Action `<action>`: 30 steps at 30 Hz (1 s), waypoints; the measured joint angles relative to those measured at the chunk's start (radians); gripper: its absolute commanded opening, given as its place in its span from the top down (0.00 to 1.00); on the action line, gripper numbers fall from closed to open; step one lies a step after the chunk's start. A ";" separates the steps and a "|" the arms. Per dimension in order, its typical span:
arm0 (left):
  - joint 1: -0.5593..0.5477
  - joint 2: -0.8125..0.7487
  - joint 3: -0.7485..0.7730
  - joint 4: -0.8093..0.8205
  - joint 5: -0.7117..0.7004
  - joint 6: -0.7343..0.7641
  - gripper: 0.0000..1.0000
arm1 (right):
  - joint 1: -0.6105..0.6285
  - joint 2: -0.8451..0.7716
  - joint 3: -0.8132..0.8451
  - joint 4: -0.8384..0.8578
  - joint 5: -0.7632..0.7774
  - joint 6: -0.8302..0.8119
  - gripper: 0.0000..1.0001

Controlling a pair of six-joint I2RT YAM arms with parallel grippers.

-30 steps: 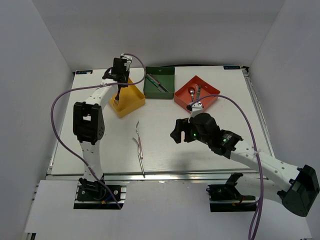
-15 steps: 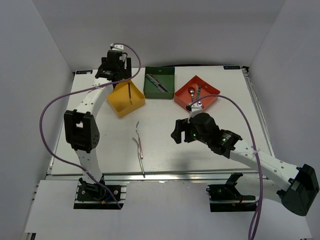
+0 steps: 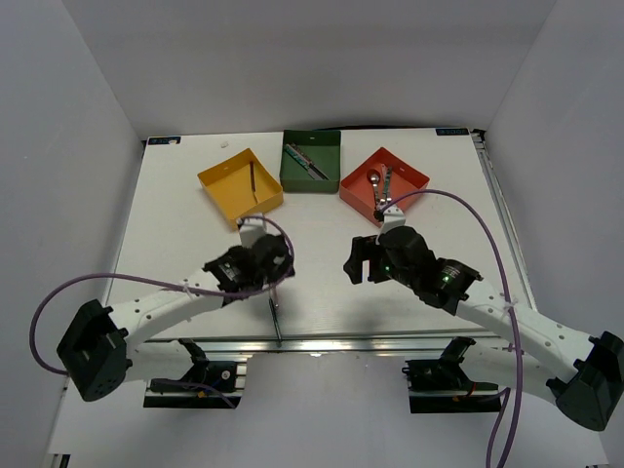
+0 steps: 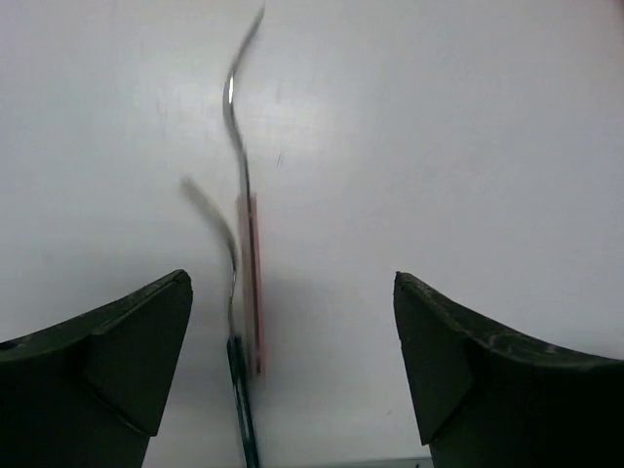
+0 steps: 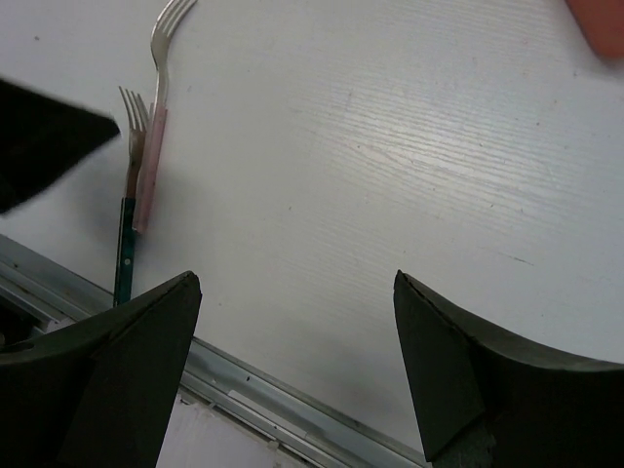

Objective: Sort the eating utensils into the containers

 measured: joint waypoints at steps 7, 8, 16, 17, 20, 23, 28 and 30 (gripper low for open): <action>-0.364 0.014 -0.076 -0.086 -0.161 -0.288 0.32 | 0.000 -0.005 -0.055 -0.026 0.002 0.020 0.16; -0.404 0.030 -0.070 -0.095 -0.180 -0.329 0.34 | 0.000 -0.006 -0.058 -0.026 0.001 0.021 0.17; -0.495 0.092 -0.078 -0.192 -0.265 -0.526 0.36 | 0.000 -0.014 -0.062 -0.026 -0.003 0.032 0.17; -0.497 0.086 -0.080 -0.197 -0.270 -0.537 0.36 | 0.000 -0.014 -0.062 -0.026 -0.003 0.032 0.17; -0.503 0.056 -0.102 -0.205 -0.283 -0.576 0.35 | 0.000 -0.013 -0.062 -0.026 -0.003 0.032 0.17; -0.504 0.037 -0.132 -0.219 -0.288 -0.616 0.35 | 0.000 -0.013 -0.062 -0.023 -0.004 0.032 0.17; -0.505 0.034 -0.210 -0.236 -0.285 -0.670 0.34 | 0.000 -0.003 -0.063 -0.016 -0.010 0.032 0.17; -0.505 0.032 -0.238 -0.227 -0.283 -0.682 0.34 | 0.000 0.006 -0.064 -0.006 -0.015 0.031 0.17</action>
